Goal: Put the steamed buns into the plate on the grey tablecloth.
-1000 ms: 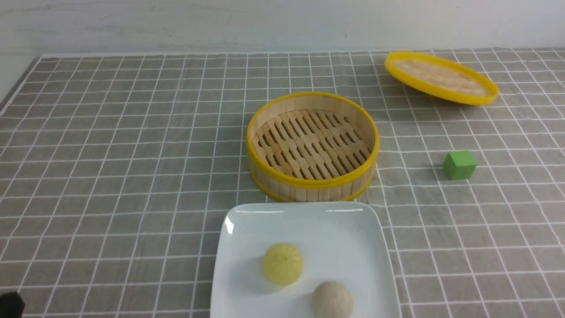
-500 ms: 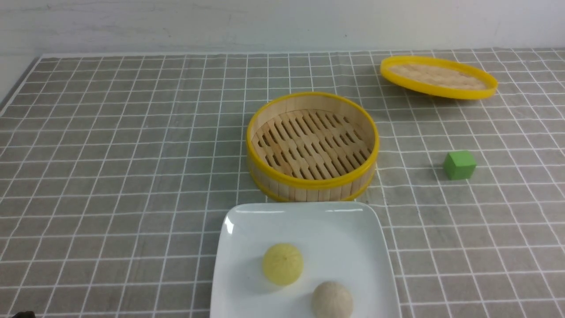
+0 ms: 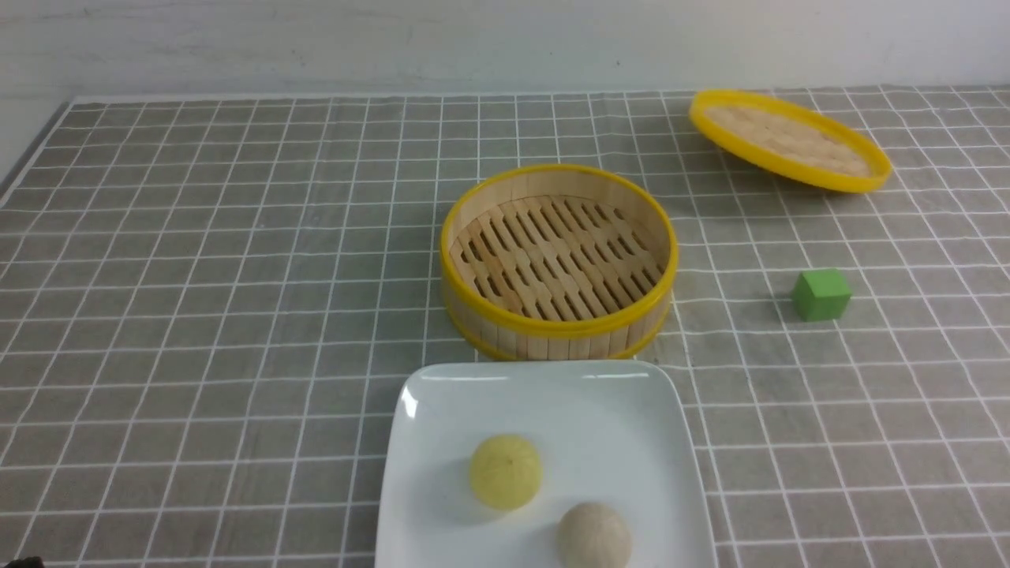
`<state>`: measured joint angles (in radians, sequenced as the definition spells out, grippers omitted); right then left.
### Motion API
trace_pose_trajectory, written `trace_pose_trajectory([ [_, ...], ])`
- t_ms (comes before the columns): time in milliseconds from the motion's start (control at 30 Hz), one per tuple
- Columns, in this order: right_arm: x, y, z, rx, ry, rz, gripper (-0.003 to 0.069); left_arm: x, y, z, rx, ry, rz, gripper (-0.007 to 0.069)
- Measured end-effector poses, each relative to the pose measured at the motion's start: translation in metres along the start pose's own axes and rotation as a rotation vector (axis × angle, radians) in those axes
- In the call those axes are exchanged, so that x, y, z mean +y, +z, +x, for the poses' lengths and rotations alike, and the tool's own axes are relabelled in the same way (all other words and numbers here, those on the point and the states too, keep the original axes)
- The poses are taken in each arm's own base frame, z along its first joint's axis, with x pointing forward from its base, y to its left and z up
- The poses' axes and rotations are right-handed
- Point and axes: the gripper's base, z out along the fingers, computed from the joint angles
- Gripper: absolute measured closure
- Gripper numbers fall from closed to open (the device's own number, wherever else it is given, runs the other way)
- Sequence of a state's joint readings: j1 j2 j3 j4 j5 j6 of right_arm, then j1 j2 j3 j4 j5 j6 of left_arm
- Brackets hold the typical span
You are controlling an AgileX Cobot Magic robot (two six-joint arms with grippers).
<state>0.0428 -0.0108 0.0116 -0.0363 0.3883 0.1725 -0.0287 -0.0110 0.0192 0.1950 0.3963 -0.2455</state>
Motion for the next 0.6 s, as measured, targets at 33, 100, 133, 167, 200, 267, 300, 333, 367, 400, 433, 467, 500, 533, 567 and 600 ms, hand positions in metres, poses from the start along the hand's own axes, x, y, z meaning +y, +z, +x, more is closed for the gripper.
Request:
trace_pose_trajectory([
  [33,0.0,0.0,0.0,0.0,0.0,0.0,0.0461,0.0001,0.0,0.0,0.0,0.0,-0.001,0.057],
  [100,0.0,0.0,0.0,0.0,0.0,0.0,0.0456,0.0001,0.0,0.0,0.0,-0.001,-0.002,0.057],
  [133,0.0,0.0,0.0,0.0,0.0,0.0,0.0455,0.0001,0.0,0.0,0.0,-0.001,-0.002,0.0569],
  [167,0.0,0.0,0.0,0.0,0.0,0.0,0.0454,0.0001,0.0,0.0,0.0,-0.001,-0.002,0.0568],
  [200,0.0,0.0,0.0,0.0,0.0,0.0,0.0454,0.0001,0.0,0.0,0.0,-0.001,-0.002,0.0566],
  [267,0.0,0.0,0.0,0.0,0.0,0.0,0.0452,0.0001,0.0,0.0,0.0,-0.001,-0.002,0.0562],
  [300,0.0,0.0,0.0,0.0,0.0,0.0,0.0451,0.0001,0.0,0.0,0.0,-0.001,-0.002,0.056],
  [333,0.0,0.0,0.0,0.0,0.0,0.0,0.0449,0.0001,0.0,0.0,0.0,-0.001,-0.002,0.0559],
  [367,0.0,0.0,0.0,0.0,0.0,0.0,0.0447,0.0001,0.0,0.0,0.0,-0.001,-0.002,0.0559],
  [400,0.0,0.0,0.0,0.0,0.0,0.0,0.0447,0.0001,0.0,0.0,0.0,-0.001,-0.002,0.0559],
  [433,0.0,0.0,0.0,0.0,0.0,0.0,0.0445,0.0001,0.0,0.0,0.0,-0.001,-0.002,0.0556],
  [467,0.0,0.0,0.0,0.0,0.0,0.0,0.0444,0.0001,0.0,0.0,0.0,-0.001,-0.002,0.0556],
  [500,0.0,0.0,0.0,0.0,0.0,0.0,0.0442,0.0001,0.0,0.0,0.0,-0.001,-0.002,0.0555],
  [533,0.0,0.0,0.0,0.0,0.0,0.0,0.044,0.0001,0.0,0.0,0.0,-0.001,-0.002,0.0554],
  [567,0.0,0.0,0.0,0.0,0.0,0.0,0.0439,0.0001,0.0,0.0,0.0,-0.001,-0.002,0.0554],
  [600,0.0,0.0,0.0,0.0,0.0,0.0,0.0437,0.0001,0.0,0.0,0.0,-0.001,-0.002,0.0553],
])
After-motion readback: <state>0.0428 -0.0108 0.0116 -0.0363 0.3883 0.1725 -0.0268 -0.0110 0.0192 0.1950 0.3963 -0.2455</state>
